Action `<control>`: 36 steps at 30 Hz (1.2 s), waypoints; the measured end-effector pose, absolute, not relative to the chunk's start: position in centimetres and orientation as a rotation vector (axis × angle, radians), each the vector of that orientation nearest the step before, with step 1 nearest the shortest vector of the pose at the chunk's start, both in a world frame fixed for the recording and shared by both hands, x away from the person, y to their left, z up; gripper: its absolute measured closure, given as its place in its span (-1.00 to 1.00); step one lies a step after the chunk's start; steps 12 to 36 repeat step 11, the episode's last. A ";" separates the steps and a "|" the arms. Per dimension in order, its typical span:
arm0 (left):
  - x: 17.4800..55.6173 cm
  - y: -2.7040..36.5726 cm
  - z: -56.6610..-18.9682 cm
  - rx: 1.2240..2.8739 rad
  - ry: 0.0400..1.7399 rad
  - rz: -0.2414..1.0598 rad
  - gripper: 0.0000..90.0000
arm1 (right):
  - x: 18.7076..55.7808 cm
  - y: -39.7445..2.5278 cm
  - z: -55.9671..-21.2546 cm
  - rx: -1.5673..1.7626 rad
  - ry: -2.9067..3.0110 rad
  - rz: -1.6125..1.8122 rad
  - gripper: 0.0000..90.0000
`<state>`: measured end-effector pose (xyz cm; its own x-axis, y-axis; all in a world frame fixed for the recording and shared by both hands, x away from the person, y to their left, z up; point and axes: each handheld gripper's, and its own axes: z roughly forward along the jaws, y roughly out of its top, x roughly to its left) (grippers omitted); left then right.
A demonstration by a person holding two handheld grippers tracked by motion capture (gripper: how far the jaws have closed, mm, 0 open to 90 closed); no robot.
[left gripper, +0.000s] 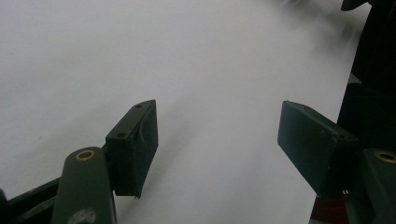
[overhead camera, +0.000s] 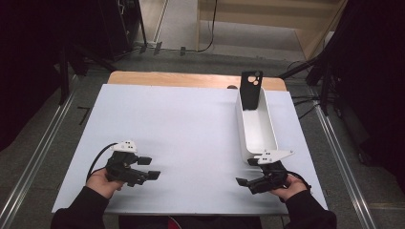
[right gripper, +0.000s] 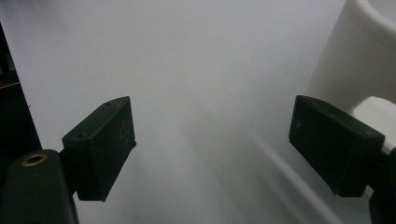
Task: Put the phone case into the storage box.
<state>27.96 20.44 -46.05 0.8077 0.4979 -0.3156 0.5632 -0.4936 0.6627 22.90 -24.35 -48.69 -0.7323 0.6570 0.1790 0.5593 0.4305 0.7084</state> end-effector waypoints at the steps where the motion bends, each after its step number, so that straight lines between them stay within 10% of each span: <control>1: 28.0 20.4 -46.0 2.187 0.778 -0.103 -0.37 | 22.9 -24.4 -48.7 1.088 2.550 1.187 -0.71; 36: 28.0 20.4 -46.0 2.187 0.778 -0.105 -0.37 | 23.0 -24.3 -48.9 1.077 2.562 1.169 -0.71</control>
